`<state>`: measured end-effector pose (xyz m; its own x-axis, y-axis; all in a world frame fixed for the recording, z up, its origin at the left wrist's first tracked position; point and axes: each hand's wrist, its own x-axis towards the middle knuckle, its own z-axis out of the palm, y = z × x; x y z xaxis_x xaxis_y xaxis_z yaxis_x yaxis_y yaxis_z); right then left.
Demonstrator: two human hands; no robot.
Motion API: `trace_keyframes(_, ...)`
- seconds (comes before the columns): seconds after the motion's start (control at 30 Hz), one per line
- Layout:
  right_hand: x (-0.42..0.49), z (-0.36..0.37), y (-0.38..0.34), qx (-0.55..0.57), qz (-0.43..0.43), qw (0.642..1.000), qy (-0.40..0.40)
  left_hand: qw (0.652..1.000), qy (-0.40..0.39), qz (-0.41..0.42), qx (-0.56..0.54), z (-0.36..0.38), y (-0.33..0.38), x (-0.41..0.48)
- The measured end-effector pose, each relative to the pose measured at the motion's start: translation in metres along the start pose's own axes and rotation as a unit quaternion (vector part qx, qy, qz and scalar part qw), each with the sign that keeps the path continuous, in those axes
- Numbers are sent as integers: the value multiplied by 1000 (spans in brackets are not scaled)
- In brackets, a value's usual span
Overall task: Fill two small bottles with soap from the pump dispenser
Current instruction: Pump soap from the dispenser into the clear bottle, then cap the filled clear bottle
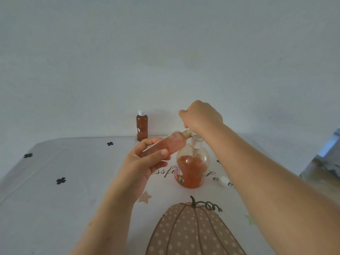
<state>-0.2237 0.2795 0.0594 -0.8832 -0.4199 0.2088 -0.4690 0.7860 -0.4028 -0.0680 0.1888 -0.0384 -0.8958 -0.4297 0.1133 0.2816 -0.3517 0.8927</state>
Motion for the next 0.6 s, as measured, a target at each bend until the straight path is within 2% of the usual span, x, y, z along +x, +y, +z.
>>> trace_keyframes(0.33,-5,-10,1,152,26,987,44,1000,5,1,21,3,3,-2)
trace_keyframes(0.6,-10,-30,1,187,21,981,41,999,20,-14,23,-3,6,-3)
